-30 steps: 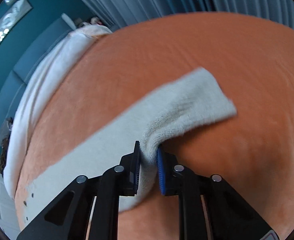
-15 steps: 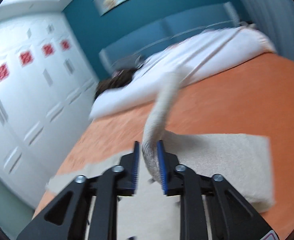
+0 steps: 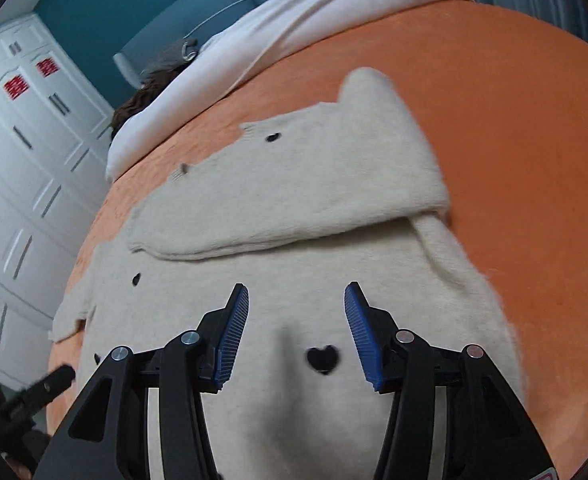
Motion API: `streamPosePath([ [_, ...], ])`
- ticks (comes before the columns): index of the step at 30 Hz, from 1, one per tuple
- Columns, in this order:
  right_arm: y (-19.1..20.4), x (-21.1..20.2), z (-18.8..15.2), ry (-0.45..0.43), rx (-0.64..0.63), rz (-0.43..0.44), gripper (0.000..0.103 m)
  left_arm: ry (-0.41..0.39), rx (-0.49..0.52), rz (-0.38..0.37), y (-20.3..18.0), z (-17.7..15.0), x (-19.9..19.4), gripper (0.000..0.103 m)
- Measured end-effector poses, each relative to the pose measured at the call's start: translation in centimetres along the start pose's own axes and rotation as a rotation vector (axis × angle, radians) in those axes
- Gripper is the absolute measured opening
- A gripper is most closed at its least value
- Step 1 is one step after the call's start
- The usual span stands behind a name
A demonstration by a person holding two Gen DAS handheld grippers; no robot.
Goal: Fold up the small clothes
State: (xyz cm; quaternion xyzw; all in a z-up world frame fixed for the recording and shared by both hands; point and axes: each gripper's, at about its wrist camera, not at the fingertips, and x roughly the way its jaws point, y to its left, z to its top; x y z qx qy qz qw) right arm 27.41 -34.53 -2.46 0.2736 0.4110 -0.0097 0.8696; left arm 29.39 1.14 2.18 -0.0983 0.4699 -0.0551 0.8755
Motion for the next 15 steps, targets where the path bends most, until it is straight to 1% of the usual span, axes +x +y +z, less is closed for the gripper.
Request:
streamPosePath([
  [2, -1.8, 0.3, 1.2, -0.012, 0.052, 0.006, 0.051, -0.029, -0.032, -0.023, -0.5, 3.4, 2.2, 0.098],
  [4, -2.6, 0.7, 2.0, -0.024, 0.083, 0.009, 0.051, -0.034, -0.07, -0.057, -1.0, 6.6, 5.1, 0.098],
  [5, -3.0, 1.1, 2.4, -0.028, 0.102, 0.012, 0.051, -0.028, -0.088, -0.071, -1.1, 7.7, 6.4, 0.098],
  [6, -3.4, 1.5, 2.7, -0.031, 0.121, 0.016, 0.051, -0.017, -0.106, -0.07, -1.1, 8.8, 7.9, 0.098],
  [7, -3.3, 2.2, 3.1, -0.033, 0.145, 0.023, 0.051, 0.004, -0.133, -0.053, -1.0, 9.8, 9.7, 0.098],
  [9, -4.0, 2.9, 3.4, -0.037, 0.187, 0.034, 0.051, 0.041, -0.208, -0.043, -0.3, 11.2, 12.4, 0.097],
  [10, -4.2, 3.3, 3.6, -0.043, 0.201, 0.041, 0.051, 0.041, -0.243, -0.054, 0.2, 11.7, 13.0, 0.093],
  [12, -4.1, 3.9, 3.8, -0.06, 0.207, 0.051, 0.051, 0.027, -0.289, -0.081, 0.5, 12.4, 13.8, 0.081],
  [13, -4.0, 4.2, 4.1, -0.067, 0.205, 0.05, 0.051, 0.024, -0.285, -0.097, 0.2, 12.8, 14.1, 0.058],
  [14, -4.0, 4.4, 4.3, -0.07, 0.201, 0.046, 0.05, 0.036, -0.268, -0.12, 0.0, 13.1, 14.5, 0.017],
  [15, -4.0, 4.5, 4.6, -0.071, 0.196, 0.046, 0.046, 0.057, -0.252, -0.142, -0.4, 13.2, 15.0, 0.01],
])
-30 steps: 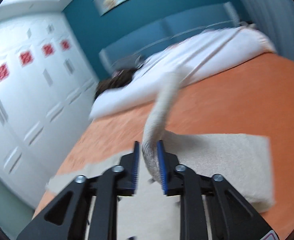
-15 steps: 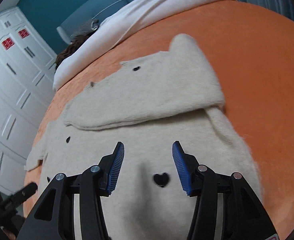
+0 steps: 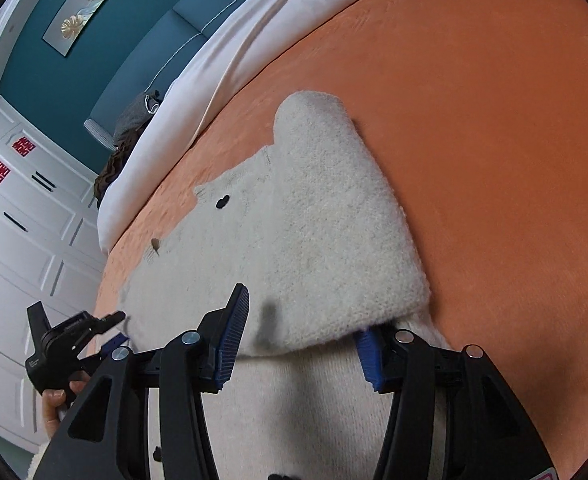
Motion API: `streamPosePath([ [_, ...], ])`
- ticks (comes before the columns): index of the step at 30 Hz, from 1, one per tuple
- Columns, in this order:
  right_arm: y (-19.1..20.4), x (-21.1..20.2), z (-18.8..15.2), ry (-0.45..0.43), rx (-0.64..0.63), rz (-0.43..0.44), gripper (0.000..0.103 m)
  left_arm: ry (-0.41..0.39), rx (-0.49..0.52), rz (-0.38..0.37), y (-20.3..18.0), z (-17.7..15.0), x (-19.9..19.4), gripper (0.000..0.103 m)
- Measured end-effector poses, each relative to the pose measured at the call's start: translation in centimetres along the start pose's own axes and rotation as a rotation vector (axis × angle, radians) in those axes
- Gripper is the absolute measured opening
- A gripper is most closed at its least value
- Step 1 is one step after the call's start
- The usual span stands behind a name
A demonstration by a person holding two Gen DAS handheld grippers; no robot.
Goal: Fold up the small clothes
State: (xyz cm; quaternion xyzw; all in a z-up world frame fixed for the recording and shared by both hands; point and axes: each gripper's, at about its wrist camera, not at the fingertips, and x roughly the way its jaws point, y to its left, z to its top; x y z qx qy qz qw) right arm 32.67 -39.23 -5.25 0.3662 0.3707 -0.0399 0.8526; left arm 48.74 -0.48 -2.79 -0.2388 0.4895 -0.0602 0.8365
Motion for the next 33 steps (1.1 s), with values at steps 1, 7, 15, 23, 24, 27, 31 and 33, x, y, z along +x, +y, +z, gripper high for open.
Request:
streamPosePath([
  [1, 0.4, 0.3, 0.3, -0.001, -0.008, 0.004, 0.028, -0.009, -0.002, -0.001, -0.3, 0.1, -0.2, 0.01],
  [7, 3.6, -3.7, 2.0, -0.136, -0.11, 0.111, 0.009, -0.172, 0.061, -0.104, -1.2, -1.4, -7.2, 0.009],
  [15, 1.7, -0.3, 1.0, 0.033, -0.133, -0.061, 0.01, -0.068, 0.064, 0.03, 3.5, -4.6, -3.1, 0.009],
  [23, 3.5, -5.4, -0.8, -0.106, -0.228, -0.234, 0.02, -0.095, 0.146, 0.062, 2.9, -5.0, -2.7, 0.012],
  [24, 4.8, -5.7, -0.7, -0.126, -0.274, -0.224, 0.02, -0.1, 0.151, 0.058, 3.1, -5.5, -2.7, 0.012],
  [27, 7.1, -3.9, -0.1, -0.099, -0.374, -0.207, 0.018, -0.109, 0.136, 0.046, 3.5, -5.8, -2.9, 0.012],
  [31, 3.8, 1.8, 0.0, 0.058, -0.319, -0.302, 0.008, -0.117, 0.148, 0.057, 3.3, -6.1, -2.8, 0.013],
  [33, 4.9, -0.1, 0.1, 0.0, -0.323, -0.291, 0.01, -0.125, 0.156, 0.052, 3.3, -6.2, -2.9, 0.013],
])
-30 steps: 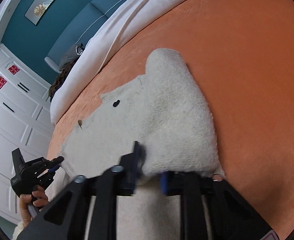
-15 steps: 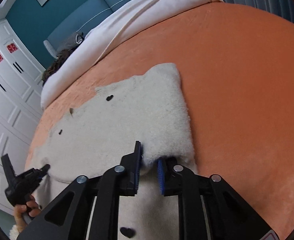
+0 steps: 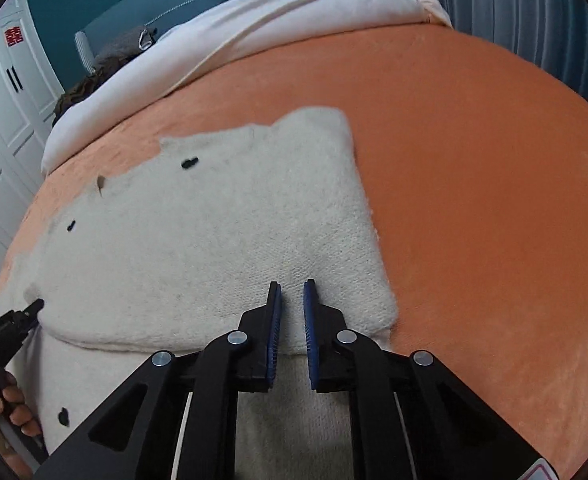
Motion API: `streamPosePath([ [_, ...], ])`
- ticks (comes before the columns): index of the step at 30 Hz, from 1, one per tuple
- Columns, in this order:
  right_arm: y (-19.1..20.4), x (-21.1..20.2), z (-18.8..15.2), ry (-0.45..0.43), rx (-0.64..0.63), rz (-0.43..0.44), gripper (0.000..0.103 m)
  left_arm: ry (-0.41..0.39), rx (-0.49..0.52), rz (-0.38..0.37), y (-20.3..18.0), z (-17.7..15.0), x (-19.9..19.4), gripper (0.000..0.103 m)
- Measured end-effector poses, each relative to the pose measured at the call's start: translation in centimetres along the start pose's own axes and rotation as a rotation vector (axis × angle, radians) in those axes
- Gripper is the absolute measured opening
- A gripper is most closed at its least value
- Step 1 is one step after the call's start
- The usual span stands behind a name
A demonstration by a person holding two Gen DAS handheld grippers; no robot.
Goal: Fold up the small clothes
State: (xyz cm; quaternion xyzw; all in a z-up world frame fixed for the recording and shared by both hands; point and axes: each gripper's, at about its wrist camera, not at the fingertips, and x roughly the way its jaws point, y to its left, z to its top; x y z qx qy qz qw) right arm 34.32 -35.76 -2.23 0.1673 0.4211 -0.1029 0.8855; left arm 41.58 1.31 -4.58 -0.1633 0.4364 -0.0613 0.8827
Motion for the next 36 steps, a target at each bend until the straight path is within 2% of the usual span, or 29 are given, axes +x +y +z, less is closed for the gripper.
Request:
streamPosePath([
  [2, 0.4, -1.3, -0.4, -0.056, -0.013, 0.003, 0.015, -0.011, -0.01, -0.022, 0.4, -0.2, -0.1, 0.013],
  [4, 0.5, 1.2, -1.6, 0.04, -0.052, -0.06, 0.014, -0.014, -0.052, -0.066, 1.2, -0.3, -0.3, 0.014],
  [6, 1.0, 0.2, -1.4, 0.005, -0.062, -0.086, 0.014, -0.003, -0.119, -0.121, 2.5, -0.2, -1.4, 0.016],
  [7, 1.7, -0.8, -1.0, 0.005, -0.063, -0.087, 0.02, -0.011, -0.148, -0.137, 3.3, -0.2, -2.3, 0.017],
  [10, 3.7, -3.2, -2.4, -0.018, -0.026, 0.036, 0.029, -0.079, -0.231, -0.132, 8.1, -0.1, -6.6, 0.021],
  [12, 5.6, -4.3, -4.8, -0.017, -0.068, 0.067, 0.035, -0.121, -0.291, -0.074, 13.1, 0.2, -9.4, 0.027],
  [14, 7.5, -4.4, -7.7, 0.001, -0.124, 0.105, 0.042, -0.153, -0.346, 0.026, 18.5, 0.8, -11.6, 0.037],
  [15, 8.3, -4.0, -9.1, 0.019, -0.145, 0.117, 0.049, -0.164, -0.376, 0.091, 21.3, 1.2, -12.6, 0.038],
  [16, 9.0, -3.4, -10.5, 0.04, -0.154, 0.108, 0.054, -0.176, -0.421, 0.155, 24.6, 1.7, -13.7, 0.038],
  [17, 9.4, -3.5, -11.4, 0.011, -0.178, 0.069, 0.055, -0.189, -0.464, 0.187, 27.6, 2.2, -14.5, 0.038],
  [19, 10.5, -3.7, -11.5, -0.014, -0.231, 0.034, 0.065, -0.2, -0.555, 0.262, 33.0, 3.1, -15.6, 0.038],
  [20, 10.8, -3.3, -11.6, -0.002, -0.245, 0.024, 0.066, -0.196, -0.613, 0.282, 35.7, 3.5, -15.8, 0.038],
  [23, 10.0, -3.0, -11.7, -0.003, -0.23, 0.059, 0.07, -0.219, -0.718, 0.234, 39.8, 4.4, -15.8, 0.03],
  [24, 9.6, -2.9, -11.6, 0.0, -0.215, 0.081, 0.072, -0.222, -0.729, 0.231, 40.3, 5.0, -15.6, 0.03],
  [25, 9.2, -2.8, -11.5, 0.003, -0.198, 0.106, 0.075, -0.22, -0.729, 0.232, 40.4, 5.4, -15.4, 0.024],
  [26, 9.0, -2.7, -11.5, 0.003, -0.189, 0.119, 0.076, -0.211, -0.722, 0.216, 40.3, 6.1, -14.9, 0.008],
  [28, 9.1, -2.7, -11.8, -0.001, -0.195, 0.114, 0.078, -0.197, -0.693, 0.215, 39.4, 7.4, -14.7, 0.006],
  [31, 9.7, -2.5, -12.1, -0.01, -0.225, 0.091, 0.081, -0.243, -0.612, 0.179, 36.3, 9.9, -15.9, 0.005],
  [34, 9.4, -2.5, -12.1, -0.013, -0.212, 0.109, 0.082, -0.318, -0.48, 0.096, 30.4, 12.8, -18.2, 0.004],
  [36, 9.2, -2.5, -12.1, -0.017, -0.204, 0.122, 0.082, -0.352, -0.368, 0.026, 24.9, 14.3, -19.6, 0.004],
])
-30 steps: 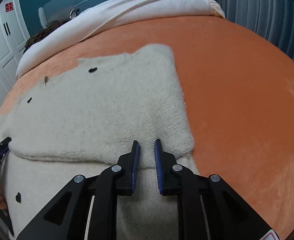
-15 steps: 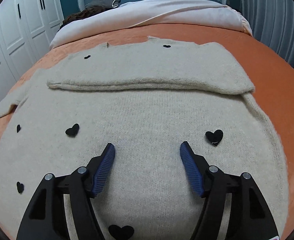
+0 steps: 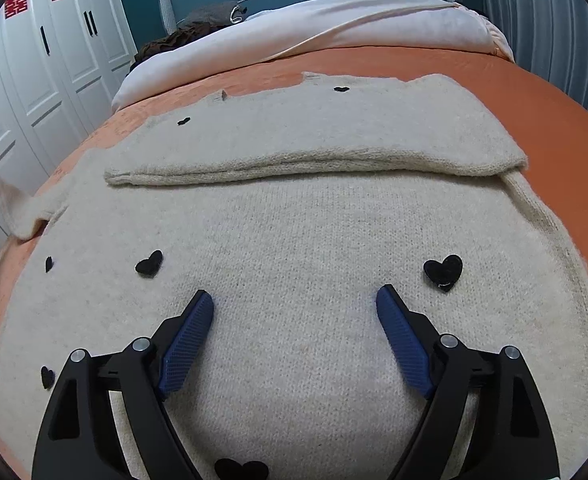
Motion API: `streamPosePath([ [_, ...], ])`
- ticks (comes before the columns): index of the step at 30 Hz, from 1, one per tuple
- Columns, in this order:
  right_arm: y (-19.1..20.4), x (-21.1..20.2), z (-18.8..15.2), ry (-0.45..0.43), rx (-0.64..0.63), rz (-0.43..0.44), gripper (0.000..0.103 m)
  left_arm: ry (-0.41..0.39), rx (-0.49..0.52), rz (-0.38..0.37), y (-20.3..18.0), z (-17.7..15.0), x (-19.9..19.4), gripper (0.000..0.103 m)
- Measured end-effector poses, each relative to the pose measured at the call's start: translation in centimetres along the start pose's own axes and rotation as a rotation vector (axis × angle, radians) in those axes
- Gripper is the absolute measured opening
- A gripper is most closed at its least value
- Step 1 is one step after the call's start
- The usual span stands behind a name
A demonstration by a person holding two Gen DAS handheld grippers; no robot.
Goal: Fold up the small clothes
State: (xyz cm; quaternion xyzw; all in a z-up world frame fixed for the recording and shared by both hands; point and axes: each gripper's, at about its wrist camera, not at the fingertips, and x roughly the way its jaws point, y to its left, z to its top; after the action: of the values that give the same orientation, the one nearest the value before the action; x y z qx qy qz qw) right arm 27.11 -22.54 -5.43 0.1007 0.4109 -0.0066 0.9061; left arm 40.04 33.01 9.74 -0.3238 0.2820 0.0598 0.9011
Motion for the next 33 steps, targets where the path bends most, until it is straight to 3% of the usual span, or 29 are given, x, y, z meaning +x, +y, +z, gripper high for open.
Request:
streamPosePath([
  [4, -0.3, -0.2, 0.0, -0.008, 0.013, 0.025, 0.083, 0.0, 0.237, -0.228, -13.9, -4.3, -2.8, 0.004],
  [7, -0.5, -0.3, 0.0, -0.012, 0.023, 0.04, 0.083, 0.1, 0.351, -0.372, -21.8, -10.5, -2.7, 0.005],
  [10, -0.7, -0.4, 0.0, -0.016, 0.032, 0.054, 0.083, 0.245, 0.452, -0.39, -26.9, -19.1, -0.1, 0.01],
  [11, -0.8, -0.4, 0.0, -0.017, 0.035, 0.059, 0.083, 0.297, 0.467, -0.373, -27.4, -21.8, 0.9, 0.024],
  [13, -1.0, -0.5, 0.1, -0.018, 0.043, 0.071, 0.083, 0.372, 0.471, -0.32, -26.6, -27.1, 2.8, 0.05],
  [16, -1.4, -0.6, 0.1, -0.02, 0.055, 0.094, 0.084, 0.419, 0.428, -0.262, -22.8, -31.0, 3.5, 0.05],
  [18, -1.6, -0.7, 0.4, -0.014, 0.066, 0.108, 0.084, 0.453, 0.36, -0.23, -19.5, -31.3, 3.8, 0.05],
  [22, -2.4, -1.7, 2.2, -0.013, 0.119, 0.145, 0.084, 0.42, 0.231, -0.145, -14.1, -27.4, 4.7, 0.05],
  [26, -3.3, -2.2, 7.8, -0.079, 0.184, 0.147, 0.085, 0.373, 0.062, -0.102, -9.9, -21.7, 6.1, 0.05],
  [29, -4.3, 1.0, 11.9, -0.006, 0.285, 0.176, 0.084, 0.374, -0.131, -0.081, -7.0, -19.7, 7.6, 0.05],
  [32, -4.6, 5.2, 13.8, 0.082, 0.339, 0.113, 0.084, 0.372, -0.331, -0.103, -4.2, -19.6, 8.4, 0.047],
  [33, -4.3, 6.6, 14.0, 0.114, 0.339, 0.094, 0.074, 0.372, -0.377, -0.108, -3.6, -19.6, 8.7, 0.044],
])
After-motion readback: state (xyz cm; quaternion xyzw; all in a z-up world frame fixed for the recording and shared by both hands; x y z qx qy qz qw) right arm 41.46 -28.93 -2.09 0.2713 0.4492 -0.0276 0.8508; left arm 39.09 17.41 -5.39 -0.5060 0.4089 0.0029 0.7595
